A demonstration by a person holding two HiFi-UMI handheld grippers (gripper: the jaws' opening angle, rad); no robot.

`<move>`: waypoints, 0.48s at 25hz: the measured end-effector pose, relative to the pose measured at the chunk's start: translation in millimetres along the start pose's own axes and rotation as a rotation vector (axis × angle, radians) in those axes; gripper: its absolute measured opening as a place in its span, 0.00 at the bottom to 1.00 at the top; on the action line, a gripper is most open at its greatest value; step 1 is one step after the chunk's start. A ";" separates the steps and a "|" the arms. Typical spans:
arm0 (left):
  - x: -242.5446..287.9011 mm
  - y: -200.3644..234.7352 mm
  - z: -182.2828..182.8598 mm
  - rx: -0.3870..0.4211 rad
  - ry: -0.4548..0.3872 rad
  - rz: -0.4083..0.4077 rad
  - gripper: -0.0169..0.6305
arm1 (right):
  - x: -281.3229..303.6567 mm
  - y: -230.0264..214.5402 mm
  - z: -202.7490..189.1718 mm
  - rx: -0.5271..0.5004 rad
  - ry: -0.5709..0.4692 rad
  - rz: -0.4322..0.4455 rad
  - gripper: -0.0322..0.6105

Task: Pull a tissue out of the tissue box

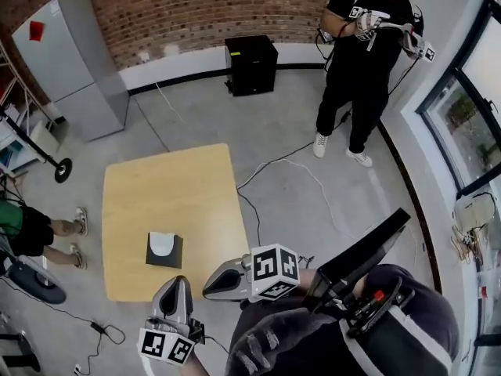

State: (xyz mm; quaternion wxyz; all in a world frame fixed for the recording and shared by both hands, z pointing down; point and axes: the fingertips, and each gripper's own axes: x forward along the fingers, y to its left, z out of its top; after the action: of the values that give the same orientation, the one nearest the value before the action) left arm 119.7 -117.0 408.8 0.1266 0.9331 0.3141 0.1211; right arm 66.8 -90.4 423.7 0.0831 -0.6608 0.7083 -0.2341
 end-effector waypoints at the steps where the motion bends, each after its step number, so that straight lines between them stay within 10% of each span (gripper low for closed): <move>1: 7.1 -2.8 0.5 0.006 0.011 -0.006 0.03 | -7.4 -7.0 1.6 0.014 -0.017 -0.015 0.05; 12: 22.3 9.7 -0.1 -0.004 0.079 0.109 0.03 | -16.0 -26.7 2.7 0.026 -0.006 0.115 0.05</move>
State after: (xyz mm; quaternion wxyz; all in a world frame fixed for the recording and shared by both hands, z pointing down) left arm 142.3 -110.7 415.2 0.1093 0.9430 0.2674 0.1652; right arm 93.6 -75.8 430.1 0.1074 -0.6185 0.7417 -0.2361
